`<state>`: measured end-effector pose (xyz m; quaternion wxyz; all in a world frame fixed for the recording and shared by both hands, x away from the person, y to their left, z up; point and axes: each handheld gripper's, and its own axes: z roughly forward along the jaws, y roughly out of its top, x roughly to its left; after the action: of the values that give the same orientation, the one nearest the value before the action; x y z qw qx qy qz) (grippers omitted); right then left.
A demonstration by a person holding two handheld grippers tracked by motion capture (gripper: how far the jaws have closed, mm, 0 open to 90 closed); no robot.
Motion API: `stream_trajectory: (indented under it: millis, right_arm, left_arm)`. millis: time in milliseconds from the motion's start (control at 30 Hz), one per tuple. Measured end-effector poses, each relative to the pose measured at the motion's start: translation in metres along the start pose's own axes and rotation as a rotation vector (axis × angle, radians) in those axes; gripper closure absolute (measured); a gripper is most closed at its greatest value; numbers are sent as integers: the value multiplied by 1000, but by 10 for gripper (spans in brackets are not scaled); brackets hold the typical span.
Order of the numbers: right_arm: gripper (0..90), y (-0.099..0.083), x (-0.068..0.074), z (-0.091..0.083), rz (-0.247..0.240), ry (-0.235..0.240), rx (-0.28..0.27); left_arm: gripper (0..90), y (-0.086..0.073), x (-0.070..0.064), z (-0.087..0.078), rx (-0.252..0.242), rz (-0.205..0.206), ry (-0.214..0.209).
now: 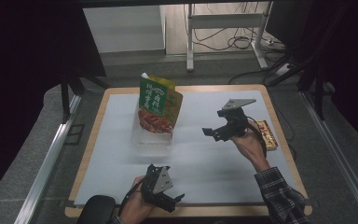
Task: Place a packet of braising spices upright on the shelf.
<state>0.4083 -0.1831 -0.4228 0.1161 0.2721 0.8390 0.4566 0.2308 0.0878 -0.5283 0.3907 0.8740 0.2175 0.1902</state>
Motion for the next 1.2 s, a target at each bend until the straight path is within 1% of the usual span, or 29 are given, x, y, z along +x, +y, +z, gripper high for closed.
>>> stream_trajectory:
  millis: [200, 333, 433, 600, 700, 933, 1000, 1100, 1200]
  right_arm:
    - [0, -13, -6, -9, 19, -42, -9]
    - [0, -23, -11, -15, 26, -78, 4]
    - [0, -30, -15, -17, 35, -101, 25]
    - [0, -40, -20, -21, 44, -141, 44]
    - [0, -44, -23, -23, 49, -172, 55]
    - [0, -55, -35, -29, 98, -227, 84]
    - [0, -59, -39, -31, 117, -241, 94]
    - [0, -65, -47, -33, 164, -254, 118]
    - [0, -70, -53, -36, 179, -271, 132]
  left_arm:
    - [0, 0, 0, 0, -1, 2, -1]
    - [0, 0, -1, 0, -1, 2, -4]
    - [0, 1, -1, 0, -1, 6, -4]
    - [0, 0, -1, 0, -2, 6, -2]
    - [0, 0, -1, -1, -4, 6, -1]
    - [0, 0, -1, -1, -5, 2, 0]
    - [0, 0, 0, -1, -5, 2, 1]
    - [0, 0, 0, -1, -4, 1, 1]
    - [0, 0, 0, -1, -2, 3, 3]
